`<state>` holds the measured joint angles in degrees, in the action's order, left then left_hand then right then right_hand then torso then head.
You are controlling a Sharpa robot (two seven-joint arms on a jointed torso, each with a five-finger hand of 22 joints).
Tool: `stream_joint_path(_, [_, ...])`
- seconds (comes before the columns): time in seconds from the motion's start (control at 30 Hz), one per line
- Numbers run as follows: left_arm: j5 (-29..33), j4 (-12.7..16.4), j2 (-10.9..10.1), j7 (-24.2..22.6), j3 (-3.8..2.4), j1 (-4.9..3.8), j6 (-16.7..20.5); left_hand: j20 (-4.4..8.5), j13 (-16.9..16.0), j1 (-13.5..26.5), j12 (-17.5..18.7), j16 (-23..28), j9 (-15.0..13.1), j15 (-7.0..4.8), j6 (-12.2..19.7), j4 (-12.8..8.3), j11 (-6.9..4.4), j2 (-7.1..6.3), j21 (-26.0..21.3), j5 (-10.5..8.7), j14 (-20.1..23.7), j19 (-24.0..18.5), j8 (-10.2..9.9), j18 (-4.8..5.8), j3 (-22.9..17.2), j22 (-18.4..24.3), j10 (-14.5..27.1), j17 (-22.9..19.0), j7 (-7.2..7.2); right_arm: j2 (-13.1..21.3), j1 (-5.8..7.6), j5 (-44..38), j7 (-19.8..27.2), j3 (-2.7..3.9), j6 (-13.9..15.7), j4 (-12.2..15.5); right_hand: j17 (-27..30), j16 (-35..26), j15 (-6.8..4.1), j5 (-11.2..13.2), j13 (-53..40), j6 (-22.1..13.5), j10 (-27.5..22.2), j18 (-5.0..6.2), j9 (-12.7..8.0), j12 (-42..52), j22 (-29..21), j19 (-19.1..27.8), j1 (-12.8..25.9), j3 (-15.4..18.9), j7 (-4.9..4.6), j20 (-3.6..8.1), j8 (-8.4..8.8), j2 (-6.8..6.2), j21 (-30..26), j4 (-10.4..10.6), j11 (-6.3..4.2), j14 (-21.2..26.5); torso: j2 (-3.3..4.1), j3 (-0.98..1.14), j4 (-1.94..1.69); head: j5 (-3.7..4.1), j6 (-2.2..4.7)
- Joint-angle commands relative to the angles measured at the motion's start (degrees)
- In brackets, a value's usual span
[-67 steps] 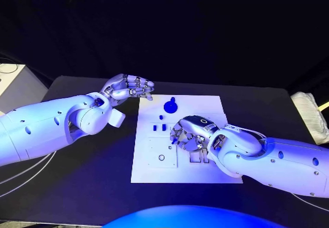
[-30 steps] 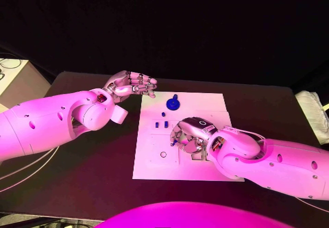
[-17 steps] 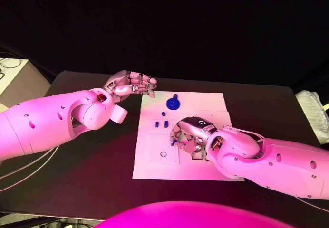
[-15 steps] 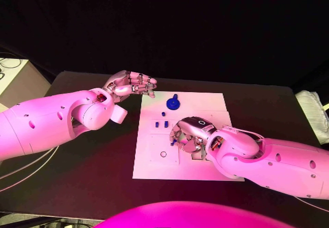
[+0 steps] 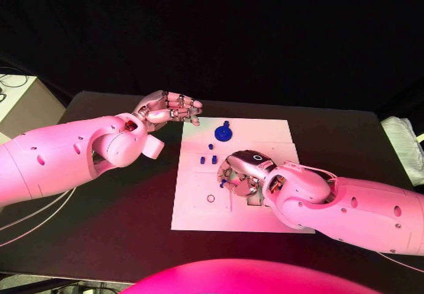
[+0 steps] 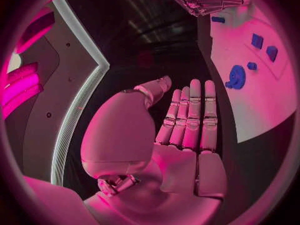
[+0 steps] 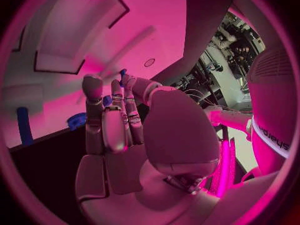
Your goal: Assemble the parts on the task board
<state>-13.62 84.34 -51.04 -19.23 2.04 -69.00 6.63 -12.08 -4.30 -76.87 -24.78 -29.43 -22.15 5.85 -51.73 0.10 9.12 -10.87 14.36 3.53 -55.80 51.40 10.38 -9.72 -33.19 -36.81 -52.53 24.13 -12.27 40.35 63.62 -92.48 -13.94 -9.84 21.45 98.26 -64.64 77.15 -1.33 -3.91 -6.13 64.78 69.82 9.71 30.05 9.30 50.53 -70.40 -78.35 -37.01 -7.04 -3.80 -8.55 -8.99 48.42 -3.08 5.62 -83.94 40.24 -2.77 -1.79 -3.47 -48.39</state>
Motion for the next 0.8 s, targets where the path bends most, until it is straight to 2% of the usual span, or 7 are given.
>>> stream_joint_path(0.03, [-0.09,0.16,0.02,-0.1,-0.03,-0.03,-0.97,-0.13,-0.05,0.16,0.18,0.2,0.09,0.21,0.39,-0.09,-0.01,0.29,-0.28,0.15,0.25,0.24,-0.36,-0.47,0.22,0.05,0.29,0.05,0.09,-0.17,-0.11,-1.11,-0.6,-0.06,-2.36,-0.1,-0.04,0.19,-0.43,-0.12,-0.05,0.34,3.24,-0.93,0.07,0.19,0.05,-0.34,0.12,-0.04,-0.04,-0.09,-0.4,0.5,0.31,-0.17,-2.76,-1.28,-0.04,0.01,0.03,-0.01,-0.1])
stream_joint_path(0.27, [-0.09,0.18,-0.03,-0.06,-0.03,-0.03,-1.01,-0.13,-0.05,0.16,0.18,0.2,0.09,0.21,0.39,-0.09,-0.01,0.29,-0.28,0.15,0.25,0.24,-0.36,-0.47,0.22,0.05,0.29,0.05,0.09,-0.46,-0.12,-1.57,-0.3,-0.15,-3.18,-0.26,-0.15,0.26,-0.33,-0.14,-0.05,0.15,3.07,-0.89,0.1,-0.25,-0.05,-0.09,0.49,0.03,-0.15,-0.16,-0.31,0.32,0.08,-0.27,-2.64,-1.3,0.01,0.06,0.03,-0.03,-0.16])
stream_joint_path(0.47, [-0.09,0.18,-0.07,-0.05,-0.03,-0.04,-1.0,-0.13,-0.05,0.16,0.18,0.2,0.09,0.21,0.39,-0.09,-0.01,0.29,-0.28,0.15,0.25,0.24,-0.36,-0.47,0.22,0.05,0.29,0.05,0.09,-0.52,-0.12,-1.47,0.72,-0.29,-3.27,-0.33,-0.44,0.49,0.45,-0.54,0.22,-1.77,1.13,-0.7,-0.33,-2.4,-1.04,1.35,2.59,0.83,-0.66,-0.84,0.89,-1.09,-1.62,0.14,-1.82,-1.27,0.03,0.06,0.04,-0.05,-0.28])
stream_joint_path(0.67, [-0.09,0.19,-0.1,-0.04,-0.03,-0.04,-1.01,-0.13,-0.05,0.16,0.18,0.2,0.09,0.21,0.39,-0.09,-0.01,0.29,-0.28,0.15,0.25,0.24,-0.36,-0.47,0.22,0.05,0.29,0.05,0.09,-0.31,-0.13,-1.55,1.1,-0.41,-3.07,-0.13,-0.58,0.6,0.63,-0.66,0.23,-2.18,0.82,-0.63,-0.48,-2.9,-1.16,1.6,2.99,1.0,-0.79,-1.06,1.2,-1.66,-1.96,0.14,-1.62,-1.23,-0.01,0.05,0.08,-0.03,-0.38])
stream_joint_path(0.8, [-0.09,0.18,-0.1,-0.01,-0.03,-0.04,-1.04,-0.13,-0.05,0.16,0.18,0.2,0.09,0.21,0.39,-0.09,-0.01,0.29,-0.28,0.15,0.25,0.24,-0.36,-0.47,0.22,0.05,0.29,0.05,0.09,-0.09,-0.13,-1.63,1.36,-0.46,-1.85,-0.02,-0.26,0.54,1.77,-0.98,1.12,-3.77,-3.59,-0.32,-1.09,-5.57,-2.81,2.98,4.19,1.12,-1.54,-1.97,2.25,-3.21,-4.41,0.52,-0.29,-0.69,-0.02,0.04,0.02,-0.04,-0.31])
